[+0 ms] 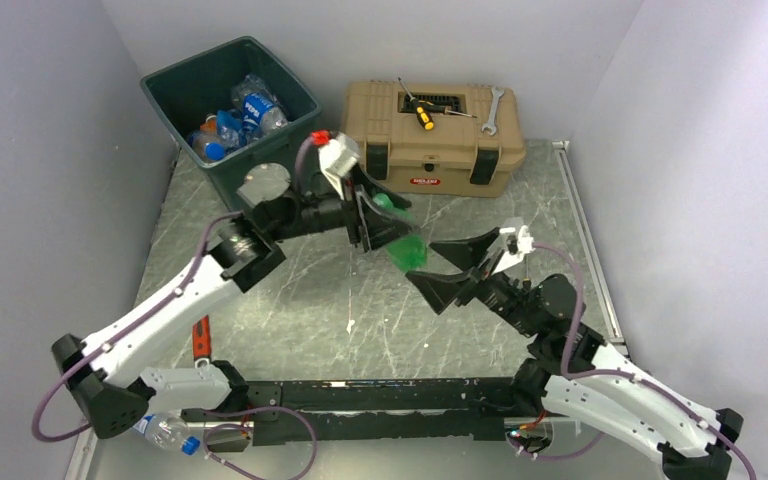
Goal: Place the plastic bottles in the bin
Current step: Pick up the plastic bottle at the center of the board, then place the plastic bottle in the trash bin.
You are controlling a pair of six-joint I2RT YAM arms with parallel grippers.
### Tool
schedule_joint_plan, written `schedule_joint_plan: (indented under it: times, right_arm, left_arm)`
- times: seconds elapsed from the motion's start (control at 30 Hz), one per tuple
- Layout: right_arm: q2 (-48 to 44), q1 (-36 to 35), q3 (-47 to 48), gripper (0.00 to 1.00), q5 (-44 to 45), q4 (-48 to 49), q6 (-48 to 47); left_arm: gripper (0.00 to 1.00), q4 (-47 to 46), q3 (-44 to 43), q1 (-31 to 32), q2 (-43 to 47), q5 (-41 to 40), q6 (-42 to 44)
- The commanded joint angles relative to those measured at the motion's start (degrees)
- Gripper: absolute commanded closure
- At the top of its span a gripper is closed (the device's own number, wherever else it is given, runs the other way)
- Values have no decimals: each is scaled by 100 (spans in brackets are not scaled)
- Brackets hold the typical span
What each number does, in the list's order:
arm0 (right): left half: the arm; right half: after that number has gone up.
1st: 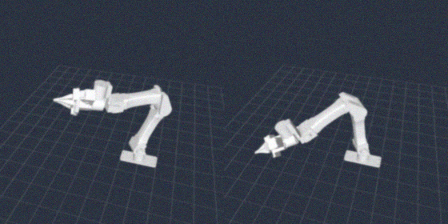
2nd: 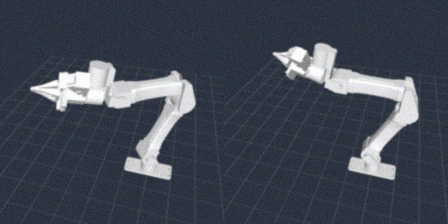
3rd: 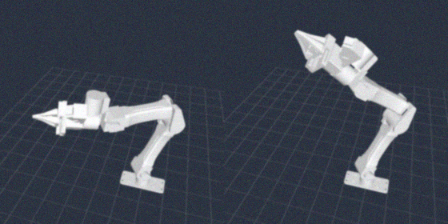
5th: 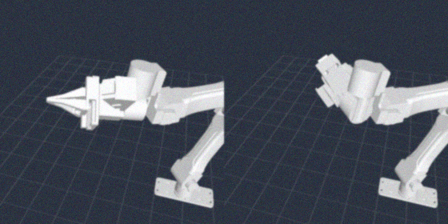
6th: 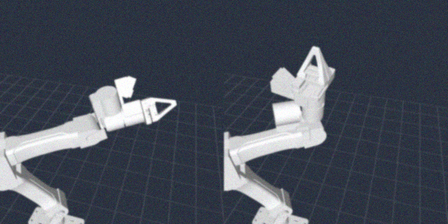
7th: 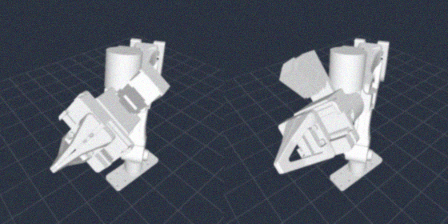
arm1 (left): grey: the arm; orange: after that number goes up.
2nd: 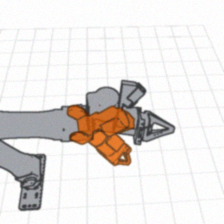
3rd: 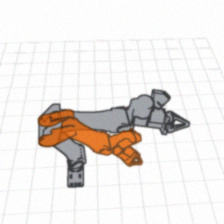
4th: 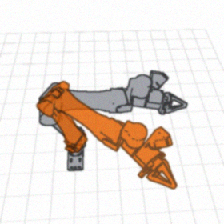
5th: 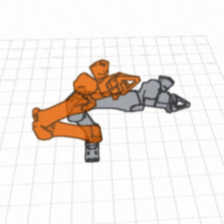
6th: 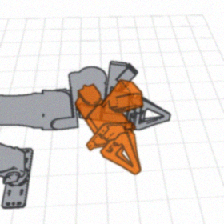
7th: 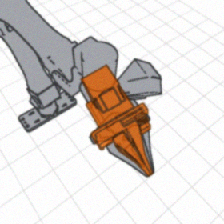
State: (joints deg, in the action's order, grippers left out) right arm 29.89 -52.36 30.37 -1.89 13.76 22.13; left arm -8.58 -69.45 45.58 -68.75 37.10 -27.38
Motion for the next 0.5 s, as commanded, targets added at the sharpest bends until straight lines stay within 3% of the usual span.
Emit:
schedule_joint_plan:
  times: [0.0,0.13,0.23,0.33,0.47]
  right_arm:
    - [-230,3,897,0,589,-970,-86]
    - [-450,6,1068,0,699,-1296,-167]
    - [-537,6,997,0,822,-1415,-117]
    - [-578,6,910,0,883,-1575,-42]
    - [-650,6,846,0,821,-1690,51]
  left_arm:
    - [100,1502,-1291,-6,603,-2127,1805]
    - [100,1914,-2398,-21,523,-4427,3502]
    - [100,1511,-3013,-115,199,-5769,4638]
    - [100,1409,-3660,-670,-331,-5869,4863]
    - [100,2052,-4621,-2335,-1406,-5045,3761]
